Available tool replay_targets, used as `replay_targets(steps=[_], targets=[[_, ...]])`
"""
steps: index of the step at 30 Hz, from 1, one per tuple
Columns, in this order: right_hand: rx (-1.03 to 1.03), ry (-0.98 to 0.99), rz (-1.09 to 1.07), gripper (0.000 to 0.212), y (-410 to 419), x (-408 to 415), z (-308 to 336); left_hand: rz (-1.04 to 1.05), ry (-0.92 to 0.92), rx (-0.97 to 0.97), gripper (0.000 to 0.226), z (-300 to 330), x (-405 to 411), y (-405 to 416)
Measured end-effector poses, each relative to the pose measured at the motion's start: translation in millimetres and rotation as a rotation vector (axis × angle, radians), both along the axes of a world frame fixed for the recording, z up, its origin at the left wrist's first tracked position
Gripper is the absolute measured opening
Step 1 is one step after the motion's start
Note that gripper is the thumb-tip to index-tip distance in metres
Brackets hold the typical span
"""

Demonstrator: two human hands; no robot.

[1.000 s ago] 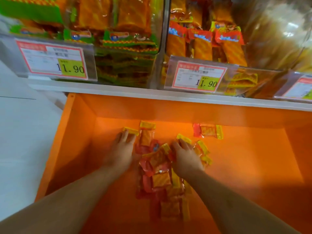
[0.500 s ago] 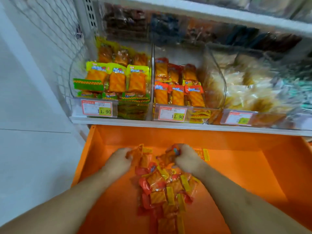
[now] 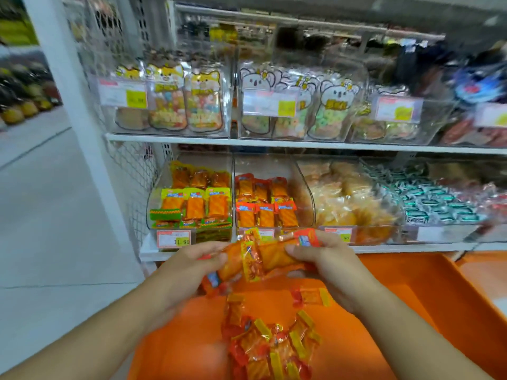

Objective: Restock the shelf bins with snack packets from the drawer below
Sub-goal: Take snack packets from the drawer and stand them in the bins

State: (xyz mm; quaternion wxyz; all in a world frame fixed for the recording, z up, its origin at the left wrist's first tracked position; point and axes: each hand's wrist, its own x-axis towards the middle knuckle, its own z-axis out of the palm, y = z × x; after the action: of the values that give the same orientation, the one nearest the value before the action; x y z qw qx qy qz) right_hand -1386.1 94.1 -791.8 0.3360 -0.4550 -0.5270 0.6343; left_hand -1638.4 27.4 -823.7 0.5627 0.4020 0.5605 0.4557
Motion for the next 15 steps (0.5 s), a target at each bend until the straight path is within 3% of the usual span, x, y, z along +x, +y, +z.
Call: replay_targets(steps=[8,15], targets=[[0.251,-0.124,-0.135,0.009,10.8,-7.1,-3.6,0.029,-0.241,-0.035,0.028,16.4,11.6,6.8],[0.373,-0.231,0.078,0.009,33.5,-14.3,-4.0,-0.039,-0.178,-0.074,0.028,7.0,5.2,27.2]])
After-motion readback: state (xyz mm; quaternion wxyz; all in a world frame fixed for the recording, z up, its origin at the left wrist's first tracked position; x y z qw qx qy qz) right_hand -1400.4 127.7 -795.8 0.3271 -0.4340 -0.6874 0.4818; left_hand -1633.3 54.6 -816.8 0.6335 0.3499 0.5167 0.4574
